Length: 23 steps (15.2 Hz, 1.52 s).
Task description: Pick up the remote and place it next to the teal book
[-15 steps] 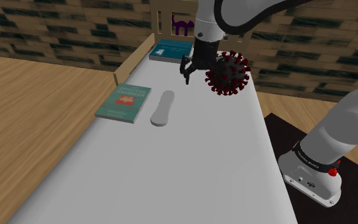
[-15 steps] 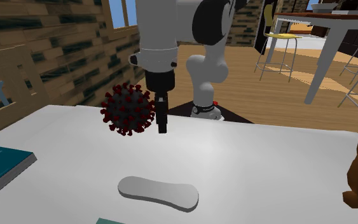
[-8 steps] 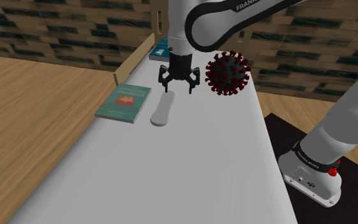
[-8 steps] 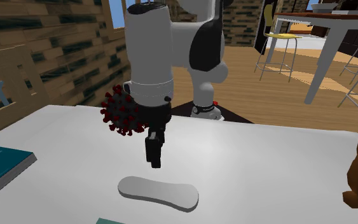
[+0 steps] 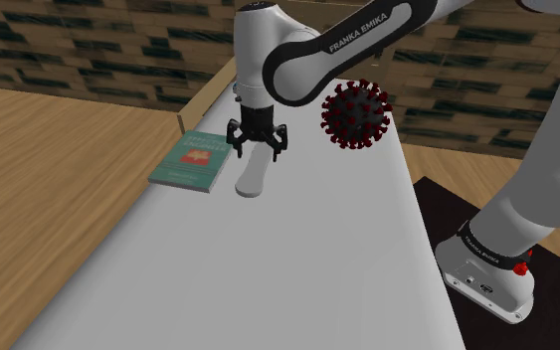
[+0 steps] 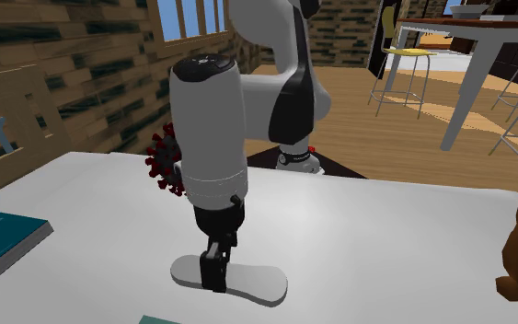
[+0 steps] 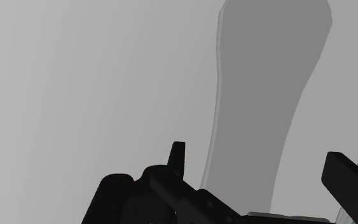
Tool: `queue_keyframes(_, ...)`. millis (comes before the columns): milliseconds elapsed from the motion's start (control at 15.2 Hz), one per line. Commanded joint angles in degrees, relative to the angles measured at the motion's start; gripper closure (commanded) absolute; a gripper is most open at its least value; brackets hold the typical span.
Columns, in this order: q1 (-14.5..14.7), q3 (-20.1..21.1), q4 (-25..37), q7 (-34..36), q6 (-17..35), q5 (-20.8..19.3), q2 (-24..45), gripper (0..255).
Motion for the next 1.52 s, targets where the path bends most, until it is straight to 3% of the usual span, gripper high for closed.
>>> queue_keyframes(0,0.31,-0.37,-0.40,0.59,1.31,-0.88,1.09,0)
queue_keyframes(726,0.69,-0.82,-1.00,1.25,2.90,-1.88,2.31,0)
queue_keyframes(792,0.69,-0.82,-1.00,1.25,2.90,-1.88,2.31,255)
queue_keyframes(1452,0.55,-0.64,-0.77,1.00,2.29,-1.50,1.85,255)
